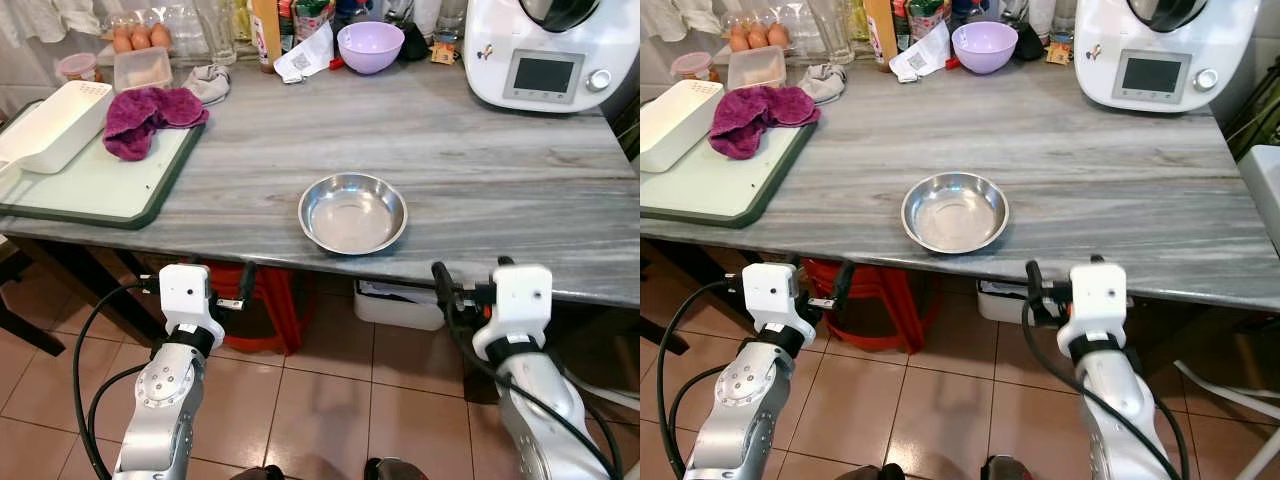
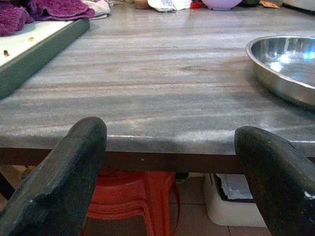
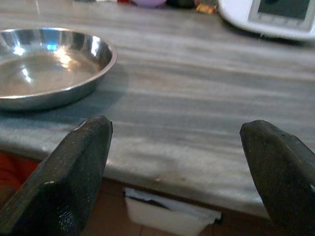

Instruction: Setting the table

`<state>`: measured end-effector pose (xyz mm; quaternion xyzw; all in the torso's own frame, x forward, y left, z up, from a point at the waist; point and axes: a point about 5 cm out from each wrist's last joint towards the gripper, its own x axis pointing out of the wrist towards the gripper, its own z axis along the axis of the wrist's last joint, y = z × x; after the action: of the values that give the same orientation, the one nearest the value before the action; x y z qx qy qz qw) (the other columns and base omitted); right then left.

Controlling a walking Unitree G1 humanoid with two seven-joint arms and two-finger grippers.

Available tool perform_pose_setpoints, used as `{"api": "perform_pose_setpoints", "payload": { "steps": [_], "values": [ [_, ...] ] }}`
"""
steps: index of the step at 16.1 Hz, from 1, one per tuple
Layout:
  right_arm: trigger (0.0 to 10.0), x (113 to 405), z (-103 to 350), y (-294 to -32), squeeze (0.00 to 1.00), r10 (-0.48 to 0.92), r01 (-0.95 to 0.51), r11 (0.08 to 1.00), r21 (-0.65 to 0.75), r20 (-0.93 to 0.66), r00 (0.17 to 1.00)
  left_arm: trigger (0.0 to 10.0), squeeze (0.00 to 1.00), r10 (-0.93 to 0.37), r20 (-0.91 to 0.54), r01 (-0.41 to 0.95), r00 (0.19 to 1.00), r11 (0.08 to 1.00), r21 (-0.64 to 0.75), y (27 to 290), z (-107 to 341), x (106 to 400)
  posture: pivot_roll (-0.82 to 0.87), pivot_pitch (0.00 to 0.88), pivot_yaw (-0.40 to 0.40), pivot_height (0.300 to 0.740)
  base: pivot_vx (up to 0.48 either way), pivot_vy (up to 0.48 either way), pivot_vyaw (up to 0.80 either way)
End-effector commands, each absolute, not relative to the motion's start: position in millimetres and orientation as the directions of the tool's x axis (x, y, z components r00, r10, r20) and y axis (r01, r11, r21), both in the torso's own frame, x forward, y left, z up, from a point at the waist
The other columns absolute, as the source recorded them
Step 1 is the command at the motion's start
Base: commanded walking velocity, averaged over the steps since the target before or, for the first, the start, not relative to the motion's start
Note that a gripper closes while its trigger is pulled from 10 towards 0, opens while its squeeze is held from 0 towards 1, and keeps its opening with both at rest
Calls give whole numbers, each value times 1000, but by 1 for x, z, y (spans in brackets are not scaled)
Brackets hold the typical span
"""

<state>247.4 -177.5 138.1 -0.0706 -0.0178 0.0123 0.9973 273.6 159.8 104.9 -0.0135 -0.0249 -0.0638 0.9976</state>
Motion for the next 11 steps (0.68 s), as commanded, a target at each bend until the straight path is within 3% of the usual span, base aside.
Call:
{"api": "perform_pose_setpoints", "payload": {
  "steps": [1, 6, 10, 11],
  "values": [
    [10000, 243, 147, -177, 0, 27, -12, 985, -172, 87, 996, 10000, 0, -108, 46, 109, 993, 994, -12, 163, 102, 273, -164, 168, 45, 740, 0, 0, 0],
    [10000, 250, 141, -175, 0, 0, 11, 988, -156, 72, 997, 10000, 0, -73, 24, 73, 997, 997, -14, 166, 99, 273, -156, 161, 37, 740, 0, 0, 0],
    [10000, 253, 142, -172, 0, 12, 0, 989, -150, 81, 997, 10000, 0, -83, 7, 83, 997, 996, -15, 165, 97, 273, -150, 157, 37, 740, 0, 0, -800],
    [10000, 253, 142, -172, 0, 17, -5, 990, -142, 86, 996, 10000, 0, -86, 2, 86, 996, 996, -14, 164, 96, 274, -151, 159, 35, 740, 0, 0, 0]
  ]
}}
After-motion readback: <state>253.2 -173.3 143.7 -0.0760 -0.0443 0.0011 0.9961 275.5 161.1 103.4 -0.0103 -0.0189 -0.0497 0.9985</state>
